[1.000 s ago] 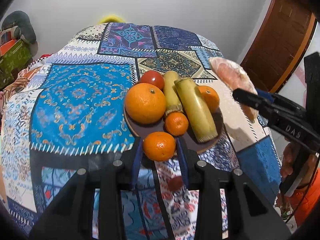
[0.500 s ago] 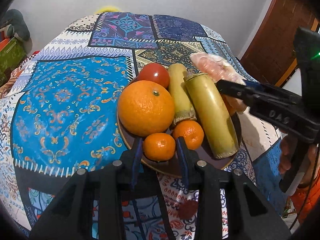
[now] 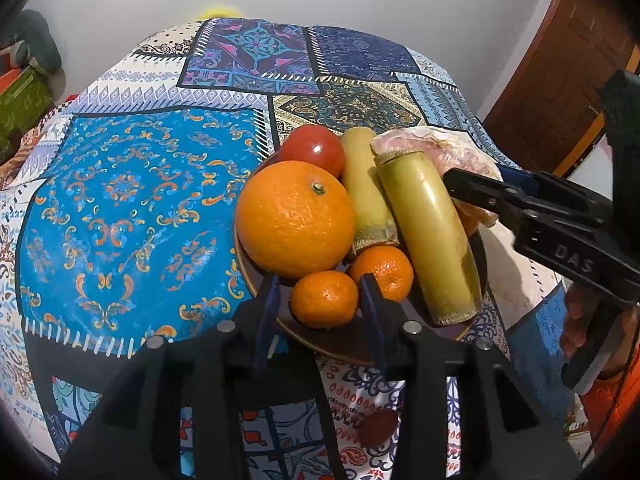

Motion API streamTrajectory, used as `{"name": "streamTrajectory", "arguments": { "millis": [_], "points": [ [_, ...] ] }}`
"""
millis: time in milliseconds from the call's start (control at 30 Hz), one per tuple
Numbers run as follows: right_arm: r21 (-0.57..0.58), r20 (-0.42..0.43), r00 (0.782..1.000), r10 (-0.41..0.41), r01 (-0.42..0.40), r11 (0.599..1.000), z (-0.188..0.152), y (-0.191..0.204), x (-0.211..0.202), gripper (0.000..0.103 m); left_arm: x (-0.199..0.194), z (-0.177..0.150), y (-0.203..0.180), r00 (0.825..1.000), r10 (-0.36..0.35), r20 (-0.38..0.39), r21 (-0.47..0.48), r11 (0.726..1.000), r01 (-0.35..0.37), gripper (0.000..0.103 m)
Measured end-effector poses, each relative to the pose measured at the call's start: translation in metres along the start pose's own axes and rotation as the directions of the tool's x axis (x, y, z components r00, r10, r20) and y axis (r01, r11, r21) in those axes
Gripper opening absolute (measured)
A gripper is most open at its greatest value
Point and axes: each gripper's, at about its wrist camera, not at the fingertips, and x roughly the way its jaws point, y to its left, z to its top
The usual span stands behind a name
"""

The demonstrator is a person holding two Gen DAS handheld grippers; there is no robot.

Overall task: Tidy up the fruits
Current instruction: 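Place the tangerine on the plate with the left tool while the right tool places the pomelo segment, then grasp one dark red date with the left tool while the right tool grasps the other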

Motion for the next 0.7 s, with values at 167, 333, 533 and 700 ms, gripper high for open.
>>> {"name": "streamTrajectory", "arguments": {
  "millis": [167,333,533,700],
  "points": [
    [-0.010,0.012,1.000,0.004,-0.004,1.000,-0.004,0.001,-0.013,0.046,-0.007,-0.002,-0.006,1.000,0.019,0.007,0.024,1.000,-0.019,0.047],
    [-0.009,0.026,0.999,0.023,-0.023,1.000,-0.012,0.002,-0.031,0.047,-0.025,-0.005,-0.010,0.999,0.026,0.030,0.032,0.999,-0.027,0.047],
    [-0.006,0.033,0.996,0.081,-0.081,0.997,-0.026,0.010,-0.052,0.047,-0.052,-0.011,-0.011,0.998,0.033,0.056,0.047,0.998,-0.036,0.049],
    [-0.029,0.019,0.995,0.097,-0.096,0.995,-0.041,0.023,-0.061,0.047,-0.070,-0.023,-0.014,0.997,0.039,0.065,0.072,0.996,-0.044,0.052]
  ]
}}
